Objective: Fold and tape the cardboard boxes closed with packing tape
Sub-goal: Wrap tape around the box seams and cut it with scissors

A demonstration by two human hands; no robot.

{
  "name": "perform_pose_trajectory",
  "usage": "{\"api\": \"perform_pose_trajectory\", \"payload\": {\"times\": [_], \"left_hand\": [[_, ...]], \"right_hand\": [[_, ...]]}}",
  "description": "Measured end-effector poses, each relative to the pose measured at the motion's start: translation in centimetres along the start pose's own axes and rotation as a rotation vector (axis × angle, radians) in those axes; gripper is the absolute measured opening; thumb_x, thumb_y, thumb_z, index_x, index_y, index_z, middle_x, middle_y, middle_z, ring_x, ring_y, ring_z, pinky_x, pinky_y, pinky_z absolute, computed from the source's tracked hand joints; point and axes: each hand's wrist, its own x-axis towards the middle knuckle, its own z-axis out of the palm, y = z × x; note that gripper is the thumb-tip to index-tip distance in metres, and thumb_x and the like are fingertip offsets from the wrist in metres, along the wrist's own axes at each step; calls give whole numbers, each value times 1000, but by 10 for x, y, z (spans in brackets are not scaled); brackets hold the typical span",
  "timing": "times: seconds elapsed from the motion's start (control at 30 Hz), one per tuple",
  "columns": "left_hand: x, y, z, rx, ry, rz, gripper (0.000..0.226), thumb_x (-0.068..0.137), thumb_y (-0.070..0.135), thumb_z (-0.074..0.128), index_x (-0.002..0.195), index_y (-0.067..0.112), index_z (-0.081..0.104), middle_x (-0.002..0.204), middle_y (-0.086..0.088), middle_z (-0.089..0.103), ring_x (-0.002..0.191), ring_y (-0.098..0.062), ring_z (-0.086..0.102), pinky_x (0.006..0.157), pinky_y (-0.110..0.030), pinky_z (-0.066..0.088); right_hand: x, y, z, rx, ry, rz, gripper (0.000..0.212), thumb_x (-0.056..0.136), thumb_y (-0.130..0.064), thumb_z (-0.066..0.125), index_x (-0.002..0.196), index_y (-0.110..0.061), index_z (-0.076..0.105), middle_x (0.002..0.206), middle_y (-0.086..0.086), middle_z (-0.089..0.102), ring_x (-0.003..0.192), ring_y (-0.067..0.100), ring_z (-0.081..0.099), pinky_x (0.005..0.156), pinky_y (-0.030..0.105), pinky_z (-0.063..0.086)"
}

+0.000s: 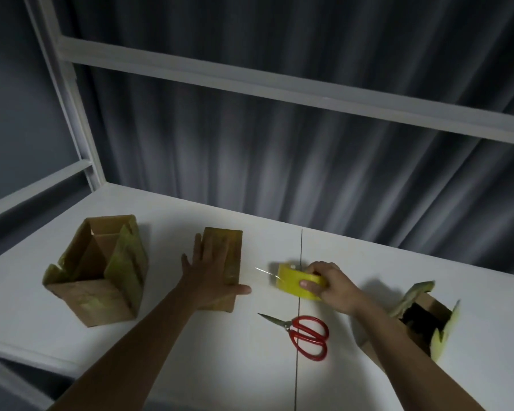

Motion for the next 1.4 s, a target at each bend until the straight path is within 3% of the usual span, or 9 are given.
{"api": "perform_pose_trajectory", "payload": {"times": [0.13, 0.27, 0.4, 0.6, 0.8, 0.87, 1.03, 1.2, 1.4], "left_hand": [[1, 21, -6, -423, 68, -309, 120, 68, 84, 42, 147, 20, -22, 156, -8, -23, 145, -33, -9, 113, -57, 12], [16, 19, -10, -574, 129, -495, 127, 69, 71, 63, 147, 9, -16, 152, -19, 20, 135, -39, 31, 107, -50, 31], [24, 15, -8, -594, 122, -411, 129, 68, 64, 71, 147, 7, -13, 152, -20, 22, 136, -40, 30, 108, -49, 30], [0, 28, 13, -468, 465, -27, 105, 74, 39, 76, 148, 0, 12, 139, -23, 33, 125, -38, 31, 102, -45, 32], [-11, 20, 41, -566, 512, -129, 98, 68, 31, 82, 144, 3, 27, 135, -22, 31, 120, -38, 33, 104, -43, 30], [-16, 18, 45, -583, 513, -133, 99, 67, 27, 84, 144, 1, 28, 135, -23, 31, 122, -38, 32, 105, -45, 30], [-22, 9, 51, -645, 504, -140, 97, 63, 18, 86, 140, -5, 30, 133, -27, 32, 120, -41, 35, 103, -50, 36], [-23, 7, 48, -660, 483, -84, 92, 67, 16, 84, 140, -2, 31, 133, -23, 32, 123, -37, 34, 103, -40, 33], [-22, 2, 51, -663, 460, -76, 91, 70, 18, 82, 142, 2, 29, 132, -21, 35, 123, -36, 36, 103, -42, 34]], "right_hand": [[-8, 5, 26, -82, 30, -20, 47, 80, -53, 55, 111, -18, 58, 109, 1, 54, 108, 16, 43, 88, 21, 32], [-11, 1, 37, -120, 62, -57, 86, 69, -79, 34, 121, -15, 56, 122, 3, 56, 117, 19, 40, 96, 23, 30], [-13, 9, 35, -181, 89, -39, 86, 69, -75, 27, 125, -16, 55, 128, 4, 55, 120, 20, 41, 100, 26, 31], [-24, 20, 40, -356, 184, -33, 65, 83, -62, 35, 127, -17, 53, 129, 5, 53, 120, 26, 43, 101, 31, 31], [-36, 22, 55, -354, 298, 11, 49, 81, -26, 69, 125, -14, 53, 127, 8, 47, 119, 26, 39, 100, 34, 36], [-46, 22, 57, -338, 326, -76, 42, 75, -21, 70, 113, -11, 57, 114, 9, 53, 108, 26, 43, 88, 36, 44], [-77, 27, 84, -452, 85, 16, 40, 78, -40, 49, 107, -16, 63, 96, 5, 60, 86, 28, 59, 69, 37, 53], [-71, 6, 67, -736, -143, -2, 36, 95, -39, 46, 116, -11, 55, 114, 8, 61, 107, 25, 56, 85, 33, 45], [-67, -14, 30, -560, -78, -48, 39, 90, -44, 53, 117, -16, 51, 113, 5, 62, 101, 28, 61, 78, 32, 48]]}}
